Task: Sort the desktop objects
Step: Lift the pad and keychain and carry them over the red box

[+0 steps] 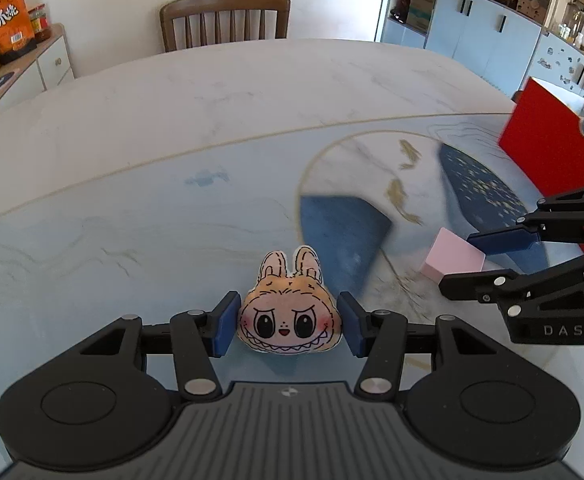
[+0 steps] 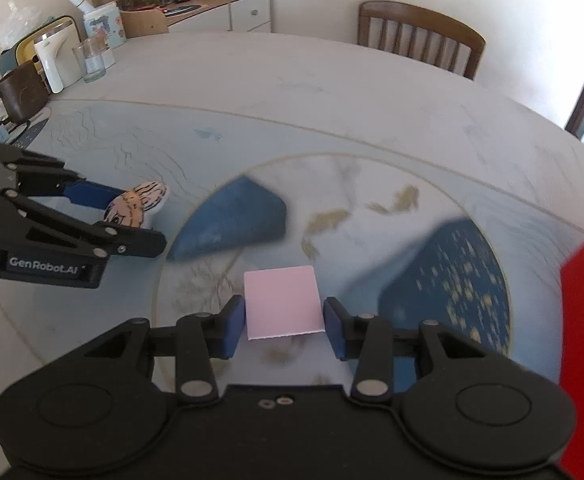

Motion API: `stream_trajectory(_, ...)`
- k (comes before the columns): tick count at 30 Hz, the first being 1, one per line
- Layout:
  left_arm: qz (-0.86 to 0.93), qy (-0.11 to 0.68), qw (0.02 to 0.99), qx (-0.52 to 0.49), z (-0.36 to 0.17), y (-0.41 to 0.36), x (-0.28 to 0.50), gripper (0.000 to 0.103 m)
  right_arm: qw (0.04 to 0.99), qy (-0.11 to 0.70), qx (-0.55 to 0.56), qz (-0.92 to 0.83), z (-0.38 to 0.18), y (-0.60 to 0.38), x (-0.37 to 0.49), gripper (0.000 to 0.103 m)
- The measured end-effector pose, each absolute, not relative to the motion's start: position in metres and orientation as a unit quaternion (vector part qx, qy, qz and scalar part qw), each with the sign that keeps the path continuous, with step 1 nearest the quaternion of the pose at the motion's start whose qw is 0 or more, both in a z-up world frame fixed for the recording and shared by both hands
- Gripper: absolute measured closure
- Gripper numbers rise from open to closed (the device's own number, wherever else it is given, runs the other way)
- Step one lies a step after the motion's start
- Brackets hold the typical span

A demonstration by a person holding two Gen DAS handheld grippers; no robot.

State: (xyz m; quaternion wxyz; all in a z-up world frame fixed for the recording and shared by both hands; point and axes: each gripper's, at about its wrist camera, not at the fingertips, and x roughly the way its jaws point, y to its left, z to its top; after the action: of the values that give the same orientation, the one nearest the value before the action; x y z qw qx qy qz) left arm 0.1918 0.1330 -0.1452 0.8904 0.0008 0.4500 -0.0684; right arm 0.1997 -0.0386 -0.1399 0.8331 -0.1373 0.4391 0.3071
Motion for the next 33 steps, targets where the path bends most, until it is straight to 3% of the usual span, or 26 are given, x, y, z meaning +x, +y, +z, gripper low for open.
stream_trajectory(13,-0.066,0.466,0.881,-0.035,-0.134,0.103,0.145,0.051,0.831,0.458,-0.101,0.299,-0.128,-0.087,0.161,0.061)
stream_trajectory(33,-0.092,0.428,0.896,-0.071,-0.068,0.024,0.129,0.051,0.854,0.421,-0.062,0.3,-0.058,-0.171,0.146,0.061)
